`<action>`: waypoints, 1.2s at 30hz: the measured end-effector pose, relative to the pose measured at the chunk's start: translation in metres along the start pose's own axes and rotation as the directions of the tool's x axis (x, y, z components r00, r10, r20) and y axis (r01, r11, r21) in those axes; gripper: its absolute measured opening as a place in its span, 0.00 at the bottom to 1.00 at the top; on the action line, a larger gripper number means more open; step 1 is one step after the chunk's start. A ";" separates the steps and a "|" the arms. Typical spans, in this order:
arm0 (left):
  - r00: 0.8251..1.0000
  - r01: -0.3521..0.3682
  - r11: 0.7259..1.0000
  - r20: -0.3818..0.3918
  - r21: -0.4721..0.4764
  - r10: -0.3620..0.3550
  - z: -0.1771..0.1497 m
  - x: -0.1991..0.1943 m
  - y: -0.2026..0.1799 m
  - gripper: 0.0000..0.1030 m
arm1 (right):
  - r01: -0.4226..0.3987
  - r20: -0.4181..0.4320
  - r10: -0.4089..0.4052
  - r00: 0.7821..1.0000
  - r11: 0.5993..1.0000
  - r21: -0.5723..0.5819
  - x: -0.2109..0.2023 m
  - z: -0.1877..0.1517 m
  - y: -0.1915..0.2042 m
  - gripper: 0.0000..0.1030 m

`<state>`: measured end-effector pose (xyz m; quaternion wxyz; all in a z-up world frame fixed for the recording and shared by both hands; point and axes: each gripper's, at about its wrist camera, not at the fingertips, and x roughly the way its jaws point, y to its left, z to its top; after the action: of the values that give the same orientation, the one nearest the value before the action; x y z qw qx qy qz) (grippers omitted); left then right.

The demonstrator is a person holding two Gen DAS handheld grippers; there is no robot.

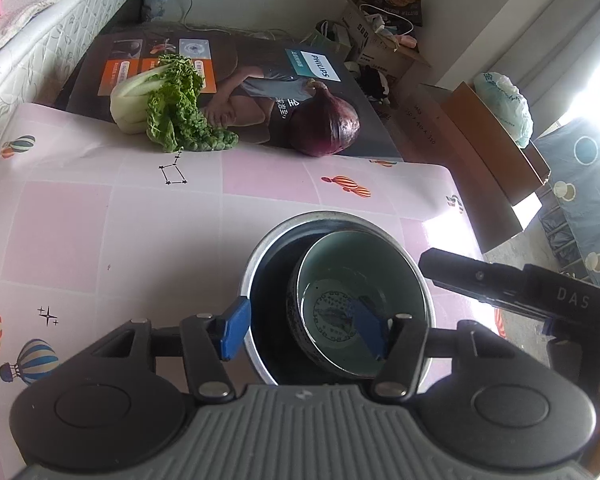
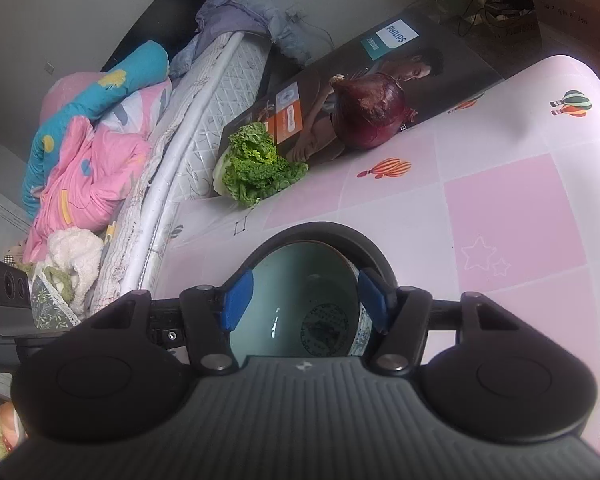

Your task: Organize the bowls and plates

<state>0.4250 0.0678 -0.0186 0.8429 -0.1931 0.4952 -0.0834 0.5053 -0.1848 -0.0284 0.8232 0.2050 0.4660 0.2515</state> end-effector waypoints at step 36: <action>0.911 -0.218 0.974 0.342 -0.069 0.228 -0.299 -0.234 0.068 0.94 | -0.048 0.152 0.066 0.986 0.991 -0.121 -0.185 -0.318 0.096 0.65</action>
<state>0.0459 0.1347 0.0114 0.9182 -0.1592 0.3583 0.0559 0.1258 -0.1883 -0.0042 0.8600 0.1885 0.3788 0.2853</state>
